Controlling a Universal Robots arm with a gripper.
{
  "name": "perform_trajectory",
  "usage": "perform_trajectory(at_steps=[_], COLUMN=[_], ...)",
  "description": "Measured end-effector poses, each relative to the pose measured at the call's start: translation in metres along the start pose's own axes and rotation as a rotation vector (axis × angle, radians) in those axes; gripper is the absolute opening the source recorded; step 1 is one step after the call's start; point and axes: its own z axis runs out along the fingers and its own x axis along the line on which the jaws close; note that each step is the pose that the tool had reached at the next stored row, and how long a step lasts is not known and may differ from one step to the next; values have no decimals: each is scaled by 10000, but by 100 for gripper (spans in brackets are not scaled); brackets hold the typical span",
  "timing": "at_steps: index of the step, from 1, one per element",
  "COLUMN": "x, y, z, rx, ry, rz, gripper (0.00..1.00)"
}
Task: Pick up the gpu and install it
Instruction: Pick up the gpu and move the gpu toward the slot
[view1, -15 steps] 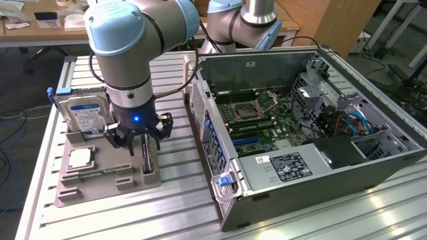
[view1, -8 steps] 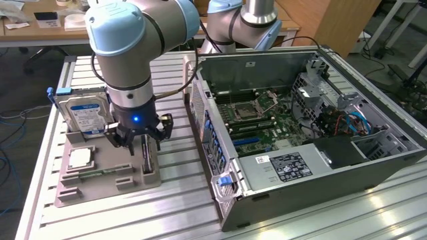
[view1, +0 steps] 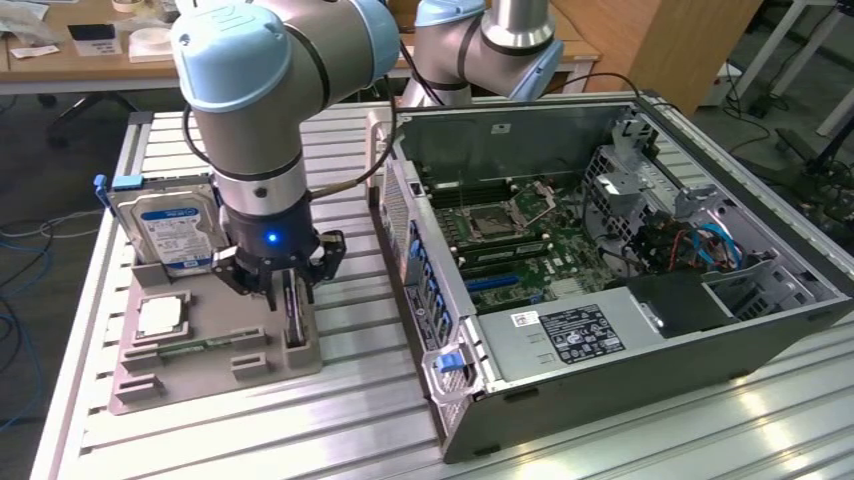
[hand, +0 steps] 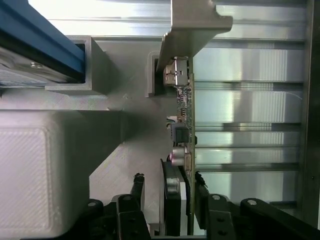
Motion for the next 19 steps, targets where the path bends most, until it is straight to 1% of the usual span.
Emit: perform_trajectory(at_steps=[4, 5, 9, 10, 13, 15, 16, 19], x=[-3, -5, -9, -12, -19, -25, -27, -35], y=[0, 0, 0, 1, 1, 1, 1, 1], z=[0, 0, 0, 1, 1, 1, 1, 1], rx=[-1, 0, 2, 3, 9, 10, 10, 10], ry=[0, -1, 0, -1, 0, -1, 0, 0], rz=[0, 0, 0, -1, 0, 0, 0, 0], gripper=[48, 41, 40, 33, 33, 31, 28, 28])
